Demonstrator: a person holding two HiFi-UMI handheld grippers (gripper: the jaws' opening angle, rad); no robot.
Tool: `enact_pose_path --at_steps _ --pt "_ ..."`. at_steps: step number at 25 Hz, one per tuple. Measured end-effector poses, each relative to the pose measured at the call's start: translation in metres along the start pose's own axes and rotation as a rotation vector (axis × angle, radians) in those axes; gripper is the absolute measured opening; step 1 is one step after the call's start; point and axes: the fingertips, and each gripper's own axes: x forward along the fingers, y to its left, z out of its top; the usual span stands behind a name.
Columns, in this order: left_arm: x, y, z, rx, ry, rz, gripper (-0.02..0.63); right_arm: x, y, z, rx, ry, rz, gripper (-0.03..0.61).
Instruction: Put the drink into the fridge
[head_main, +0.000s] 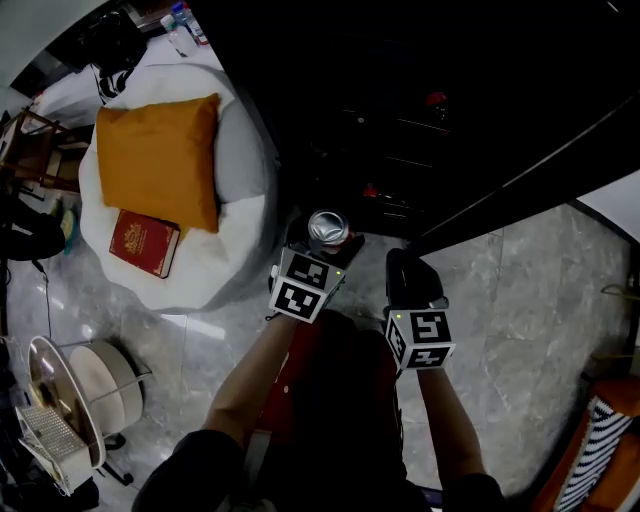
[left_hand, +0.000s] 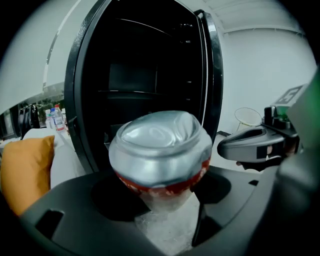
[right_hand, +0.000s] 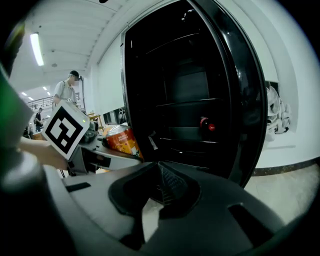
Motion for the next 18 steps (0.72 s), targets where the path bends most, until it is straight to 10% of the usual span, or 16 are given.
enact_pose_path --at_steps 18 --pt "0.106 0.025 -0.067 0.074 -0.060 -0.010 0.347 0.091 -0.038 -0.086 -0.068 -0.075 -0.004 0.018"
